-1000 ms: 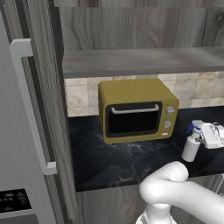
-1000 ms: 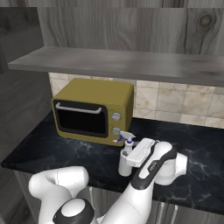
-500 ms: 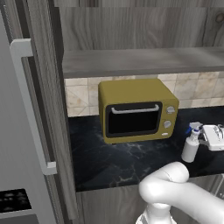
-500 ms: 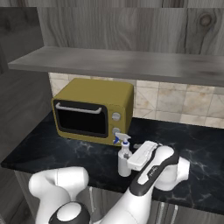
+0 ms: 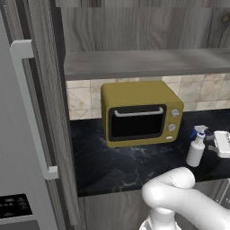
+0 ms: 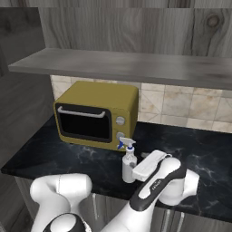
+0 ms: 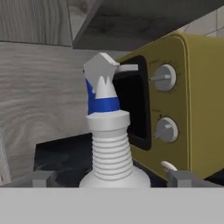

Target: Move the cutting board and knife to the sink. Then move spray from the cabinet to the counter.

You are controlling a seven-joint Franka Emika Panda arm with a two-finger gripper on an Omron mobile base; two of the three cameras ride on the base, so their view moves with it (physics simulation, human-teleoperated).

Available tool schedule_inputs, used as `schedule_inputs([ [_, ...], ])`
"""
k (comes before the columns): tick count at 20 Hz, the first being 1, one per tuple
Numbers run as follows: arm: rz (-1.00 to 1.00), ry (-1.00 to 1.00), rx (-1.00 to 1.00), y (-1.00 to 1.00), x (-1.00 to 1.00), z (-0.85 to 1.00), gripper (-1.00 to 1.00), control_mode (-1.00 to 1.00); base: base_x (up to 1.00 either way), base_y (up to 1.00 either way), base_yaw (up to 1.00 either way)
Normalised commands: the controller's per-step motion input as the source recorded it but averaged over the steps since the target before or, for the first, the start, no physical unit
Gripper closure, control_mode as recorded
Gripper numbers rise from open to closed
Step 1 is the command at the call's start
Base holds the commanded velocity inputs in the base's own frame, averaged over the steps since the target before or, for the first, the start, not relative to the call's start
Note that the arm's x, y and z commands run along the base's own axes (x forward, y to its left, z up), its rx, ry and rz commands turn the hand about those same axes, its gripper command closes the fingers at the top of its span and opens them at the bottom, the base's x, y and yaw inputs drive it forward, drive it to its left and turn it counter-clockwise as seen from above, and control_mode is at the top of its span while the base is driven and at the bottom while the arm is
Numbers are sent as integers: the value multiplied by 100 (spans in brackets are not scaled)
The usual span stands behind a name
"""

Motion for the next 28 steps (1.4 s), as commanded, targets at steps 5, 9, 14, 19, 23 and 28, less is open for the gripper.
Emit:
schedule_inputs([
  [5,-8,4,0,-15,-24,16,-100,-100,0,0,0],
  [9,-10,13,-2,-1,-30,31,-100,-100,0,0,0],
  [14,-11,27,-11,0,-23,36,-100,-100,0,0,0],
  [19,-11,21,-17,6,-26,34,-100,-100,0,0,0],
  [23,-11,10,-18,15,-34,26,-100,-100,0,0,0],
  [28,-5,9,-11,25,-35,24,-100,-100,0,0,0],
])
